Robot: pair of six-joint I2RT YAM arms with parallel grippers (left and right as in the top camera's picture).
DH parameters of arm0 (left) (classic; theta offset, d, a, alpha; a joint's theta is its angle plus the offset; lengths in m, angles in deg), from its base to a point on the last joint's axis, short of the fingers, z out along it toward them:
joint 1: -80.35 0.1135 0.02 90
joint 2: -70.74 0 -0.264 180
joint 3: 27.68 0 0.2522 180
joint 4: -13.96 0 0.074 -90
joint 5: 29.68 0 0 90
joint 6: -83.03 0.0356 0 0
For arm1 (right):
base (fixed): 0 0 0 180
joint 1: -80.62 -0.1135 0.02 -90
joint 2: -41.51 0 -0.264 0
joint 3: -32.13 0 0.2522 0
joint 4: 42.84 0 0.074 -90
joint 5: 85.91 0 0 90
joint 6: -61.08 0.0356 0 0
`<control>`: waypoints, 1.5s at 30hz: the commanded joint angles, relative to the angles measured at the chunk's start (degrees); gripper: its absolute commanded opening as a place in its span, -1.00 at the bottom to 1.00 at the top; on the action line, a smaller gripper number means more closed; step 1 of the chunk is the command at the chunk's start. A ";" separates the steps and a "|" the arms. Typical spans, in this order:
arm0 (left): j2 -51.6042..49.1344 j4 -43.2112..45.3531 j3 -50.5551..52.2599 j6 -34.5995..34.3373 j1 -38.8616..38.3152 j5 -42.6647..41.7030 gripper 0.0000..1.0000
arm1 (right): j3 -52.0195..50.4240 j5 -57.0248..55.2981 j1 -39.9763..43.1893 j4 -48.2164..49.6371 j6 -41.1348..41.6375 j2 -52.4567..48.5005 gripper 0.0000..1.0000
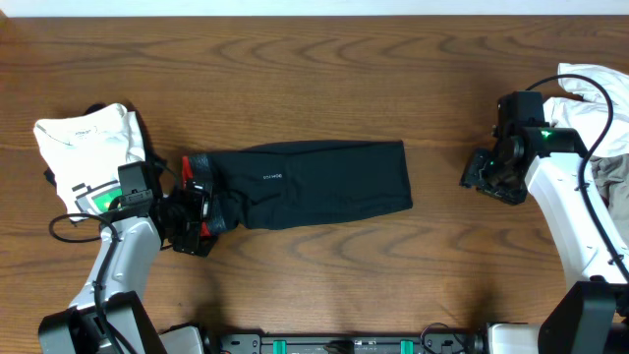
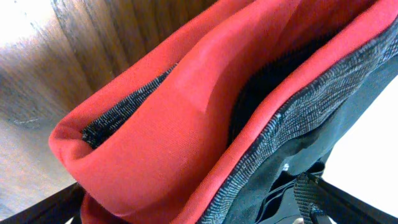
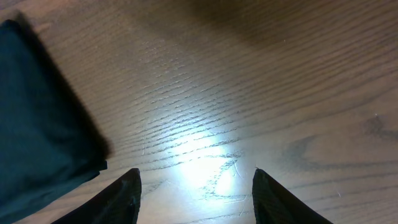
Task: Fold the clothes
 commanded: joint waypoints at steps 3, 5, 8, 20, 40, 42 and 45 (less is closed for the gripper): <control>-0.15 1.01 1.40 -4.09 0.24 1.97 0.96 | -0.17 -0.07 -0.94 0.00 -0.90 -0.04 0.11; -0.48 1.66 2.36 -5.16 0.22 1.95 0.96 | -0.17 0.37 -0.94 0.00 -0.90 -0.04 0.11; -0.83 2.08 3.74 -6.80 0.24 1.97 0.96 | -0.17 0.81 -0.94 0.02 -0.92 -0.04 0.11; -0.83 7.89 5.97 -13.40 0.24 9.46 0.97 | -0.17 0.90 -0.92 0.00 -0.90 -0.04 0.11; -0.26 19.15 5.77 8.55 0.24 15.80 -0.88 | -0.17 1.14 -0.94 -0.37 -0.90 -0.04 0.11; 0.59 19.32 4.85 12.22 0.24 14.82 -0.88 | -0.17 1.14 -0.92 -0.50 -0.90 -0.04 0.11; 2.73 19.10 2.80 17.66 0.24 11.96 -0.89 | -0.17 1.14 -0.92 -0.52 -0.90 -0.04 0.11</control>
